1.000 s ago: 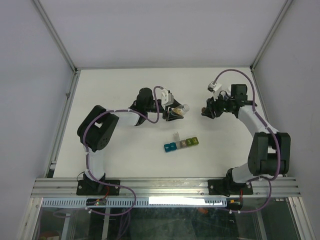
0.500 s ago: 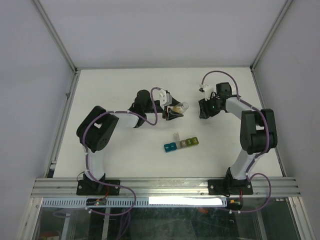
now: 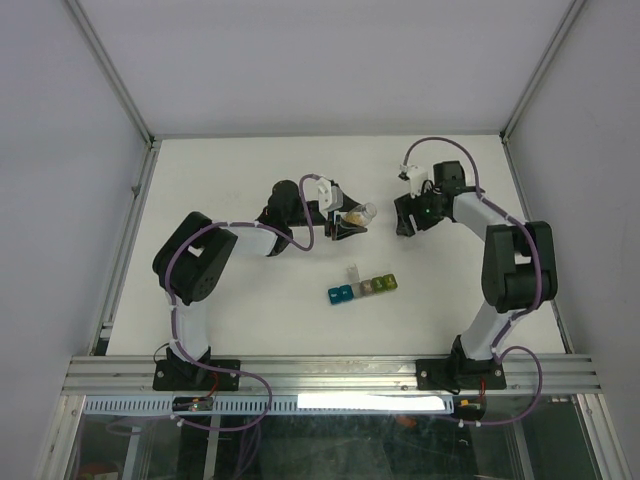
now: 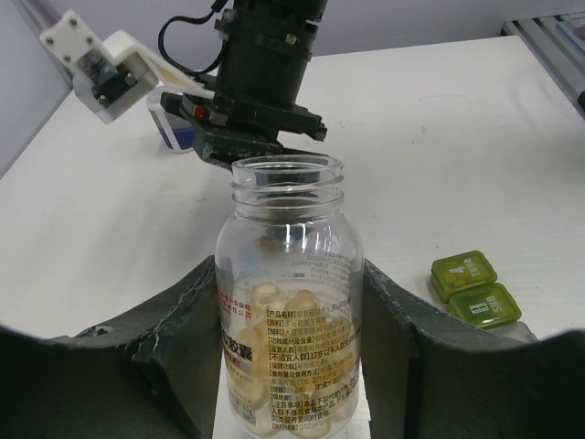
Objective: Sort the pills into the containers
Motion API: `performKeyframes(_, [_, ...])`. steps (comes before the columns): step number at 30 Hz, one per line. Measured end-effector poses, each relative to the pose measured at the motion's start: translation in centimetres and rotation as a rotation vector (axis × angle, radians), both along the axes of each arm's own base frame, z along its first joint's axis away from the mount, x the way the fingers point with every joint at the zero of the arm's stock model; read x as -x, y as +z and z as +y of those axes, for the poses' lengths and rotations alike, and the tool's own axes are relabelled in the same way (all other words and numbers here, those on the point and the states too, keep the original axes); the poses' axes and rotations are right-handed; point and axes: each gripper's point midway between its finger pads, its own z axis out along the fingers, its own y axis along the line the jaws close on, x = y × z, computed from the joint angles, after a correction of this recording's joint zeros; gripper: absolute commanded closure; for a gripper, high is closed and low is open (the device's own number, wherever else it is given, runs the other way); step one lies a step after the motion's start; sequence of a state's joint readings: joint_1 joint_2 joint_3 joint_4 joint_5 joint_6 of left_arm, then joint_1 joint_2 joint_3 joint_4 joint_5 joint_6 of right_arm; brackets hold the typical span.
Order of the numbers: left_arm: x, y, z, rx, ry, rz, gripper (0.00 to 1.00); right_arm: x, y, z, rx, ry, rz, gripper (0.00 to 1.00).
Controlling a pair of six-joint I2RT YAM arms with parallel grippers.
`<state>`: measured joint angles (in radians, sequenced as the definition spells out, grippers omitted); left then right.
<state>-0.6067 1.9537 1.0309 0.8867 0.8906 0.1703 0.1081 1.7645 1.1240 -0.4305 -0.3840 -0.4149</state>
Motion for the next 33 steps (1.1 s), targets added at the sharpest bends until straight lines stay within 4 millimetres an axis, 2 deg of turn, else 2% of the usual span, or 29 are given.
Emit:
performKeyframes(3, [0.0,0.3,0.0,0.014,0.001,-0.004,1.00,0.1,2.1,0.3,-0.046,0.018,-0.039,0.29])
performKeyframes(8, [0.0,0.8,0.3,0.047,0.017,0.008,1.00,0.1,8.9,0.7,-0.168,0.059,-0.201,0.28])
performKeyframes(10, [0.1,1.2,0.5,0.072,0.028,0.016,1.00,0.4,11.6,1.1,-0.219,0.095,-0.274,0.24])
performKeyframes(14, [0.8,1.8,1.1,0.136,0.047,0.029,1.00,2.6,16.7,3.6,-0.377,0.238,-0.398,0.04])
performKeyframes(17, [1.3,2.1,1.7,0.184,0.069,0.048,1.00,5.1,19.0,6.5,-0.499,0.379,-0.456,0.01])
performKeyframes(20, [1.3,2.3,2.2,0.221,0.107,0.058,1.00,7.0,19.4,9.4,-0.562,0.464,-0.445,0.01])
performKeyframes(23, [0.9,2.5,2.6,0.245,0.144,0.059,1.00,7.9,19.1,11.4,-0.589,0.477,-0.404,0.01])
performKeyframes(29, [0.4,2.7,2.5,0.264,0.181,0.062,1.00,6.4,18.5,12.0,-0.594,0.387,-0.371,0.02])
performKeyframes(33, [0.7,2.0,2.0,0.256,0.177,0.077,1.00,6.6,18.0,13.3,-0.603,0.384,-0.337,0.06])
